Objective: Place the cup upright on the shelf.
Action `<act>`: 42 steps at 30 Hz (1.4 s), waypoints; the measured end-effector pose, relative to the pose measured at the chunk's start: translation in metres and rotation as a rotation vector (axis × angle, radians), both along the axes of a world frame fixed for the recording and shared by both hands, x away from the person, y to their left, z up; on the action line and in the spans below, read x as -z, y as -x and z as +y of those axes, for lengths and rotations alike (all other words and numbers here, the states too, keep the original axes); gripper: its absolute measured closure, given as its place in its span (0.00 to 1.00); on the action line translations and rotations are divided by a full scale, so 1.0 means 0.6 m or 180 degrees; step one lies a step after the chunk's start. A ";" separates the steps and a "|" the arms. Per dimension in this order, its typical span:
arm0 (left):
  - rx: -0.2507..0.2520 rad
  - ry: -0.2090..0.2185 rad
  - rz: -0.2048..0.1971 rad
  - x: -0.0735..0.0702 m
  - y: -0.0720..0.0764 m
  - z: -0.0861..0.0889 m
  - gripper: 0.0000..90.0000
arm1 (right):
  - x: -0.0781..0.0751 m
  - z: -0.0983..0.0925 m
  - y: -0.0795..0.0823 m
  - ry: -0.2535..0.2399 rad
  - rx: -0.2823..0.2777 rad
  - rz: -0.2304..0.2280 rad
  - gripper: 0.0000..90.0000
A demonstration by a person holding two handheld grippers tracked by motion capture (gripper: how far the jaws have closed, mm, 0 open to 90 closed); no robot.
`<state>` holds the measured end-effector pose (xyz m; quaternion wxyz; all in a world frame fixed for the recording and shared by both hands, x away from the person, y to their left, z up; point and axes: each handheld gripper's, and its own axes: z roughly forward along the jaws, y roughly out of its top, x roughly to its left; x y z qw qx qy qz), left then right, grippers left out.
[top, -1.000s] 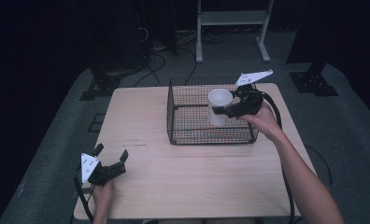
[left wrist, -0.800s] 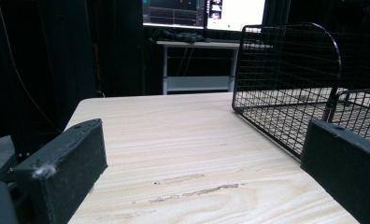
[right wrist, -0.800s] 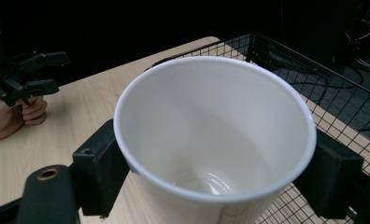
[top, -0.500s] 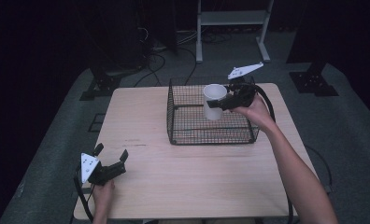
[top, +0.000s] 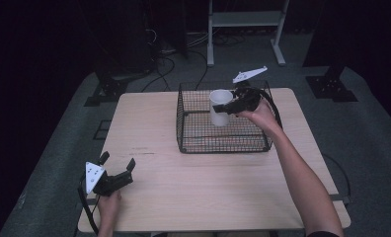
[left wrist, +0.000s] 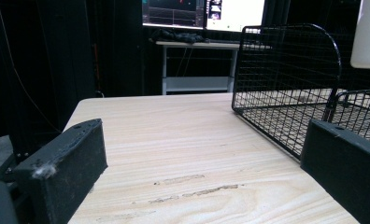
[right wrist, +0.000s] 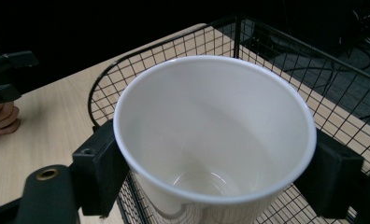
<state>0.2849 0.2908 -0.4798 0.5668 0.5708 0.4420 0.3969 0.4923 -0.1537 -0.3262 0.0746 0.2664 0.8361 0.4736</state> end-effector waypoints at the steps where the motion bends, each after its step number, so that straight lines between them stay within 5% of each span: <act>1: 0.0000 0.0000 0.0000 0.000 0.000 0.000 0.00 | 0.000 0.000 0.000 0.0000 0.0000 0.0000 0.22; 12: 0.0005 0.0001 -0.0004 0.000 0.000 0.000 0.00 | 0.043 0.010 -0.032 0.0048 -0.0004 0.0179 0.22; 20: 0.0008 -0.0002 -0.0008 0.000 0.000 0.000 0.00 | 0.074 0.016 -0.052 0.0266 0.0059 0.0305 0.21; 42: 0.0010 -0.0001 -0.0009 0.000 0.001 0.000 0.00 | 0.120 0.025 -0.075 0.0562 0.0081 0.0476 0.21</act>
